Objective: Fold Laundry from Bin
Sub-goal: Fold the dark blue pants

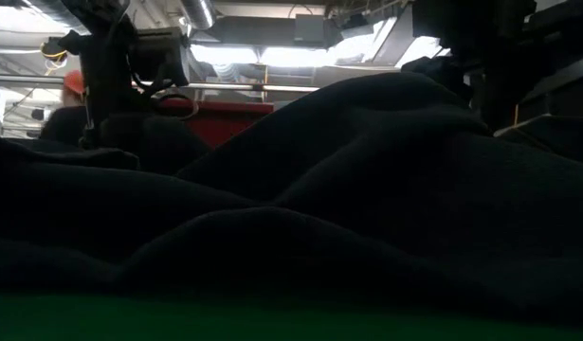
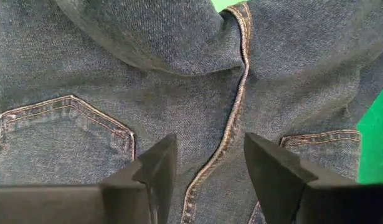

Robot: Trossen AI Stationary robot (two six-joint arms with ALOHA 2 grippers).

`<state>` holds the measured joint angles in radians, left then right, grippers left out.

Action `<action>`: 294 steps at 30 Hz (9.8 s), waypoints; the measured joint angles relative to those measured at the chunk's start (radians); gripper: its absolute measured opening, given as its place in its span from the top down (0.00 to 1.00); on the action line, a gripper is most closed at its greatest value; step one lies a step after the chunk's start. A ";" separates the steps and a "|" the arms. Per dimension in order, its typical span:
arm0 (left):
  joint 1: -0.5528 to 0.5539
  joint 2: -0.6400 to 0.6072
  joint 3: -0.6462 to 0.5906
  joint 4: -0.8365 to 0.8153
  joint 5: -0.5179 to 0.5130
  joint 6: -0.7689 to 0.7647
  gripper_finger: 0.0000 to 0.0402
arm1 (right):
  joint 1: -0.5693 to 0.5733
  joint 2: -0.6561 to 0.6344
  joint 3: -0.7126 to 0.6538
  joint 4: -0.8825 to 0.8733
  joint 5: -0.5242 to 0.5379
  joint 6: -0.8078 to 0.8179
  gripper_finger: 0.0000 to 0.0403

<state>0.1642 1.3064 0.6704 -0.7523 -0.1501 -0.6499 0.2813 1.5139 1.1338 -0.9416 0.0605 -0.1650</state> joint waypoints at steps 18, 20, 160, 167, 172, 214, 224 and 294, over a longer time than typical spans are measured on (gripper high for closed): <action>0.000 -0.004 -0.157 0.163 0.021 -0.134 0.57 | 0.000 0.000 0.000 -0.003 0.000 0.001 0.53; 0.000 -0.004 -0.158 0.156 0.022 -0.134 0.59 | 0.000 0.000 0.000 -0.003 0.000 0.001 0.53; 0.176 -0.858 0.844 -0.817 -0.393 0.419 0.82 | -0.236 0.000 -0.434 -0.107 -0.019 0.265 0.40; 0.176 -0.858 0.845 -0.817 -0.370 0.336 0.66 | -0.236 0.002 -0.368 -0.168 -0.064 0.263 0.40; 0.176 -0.858 0.844 -0.818 -0.355 0.285 0.61 | -0.236 -0.010 -0.245 -0.229 -0.058 0.156 0.41; 0.176 -0.856 0.209 -0.418 -0.333 -0.081 0.72 | -0.314 -0.186 -0.163 0.136 -0.117 -0.103 0.41; 0.175 -0.749 0.210 -0.473 -0.052 -0.189 0.72 | -0.314 -0.186 -0.163 0.140 -0.098 -0.105 0.41; -0.027 -0.416 -0.220 -0.037 -0.020 -1.379 0.72 | -0.314 -0.186 -0.163 0.169 0.141 -0.211 0.41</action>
<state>0.1371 0.8902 0.4500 -0.7891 -0.1703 -2.0285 -0.0322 1.3281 0.9707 -0.7727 0.2014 -0.3760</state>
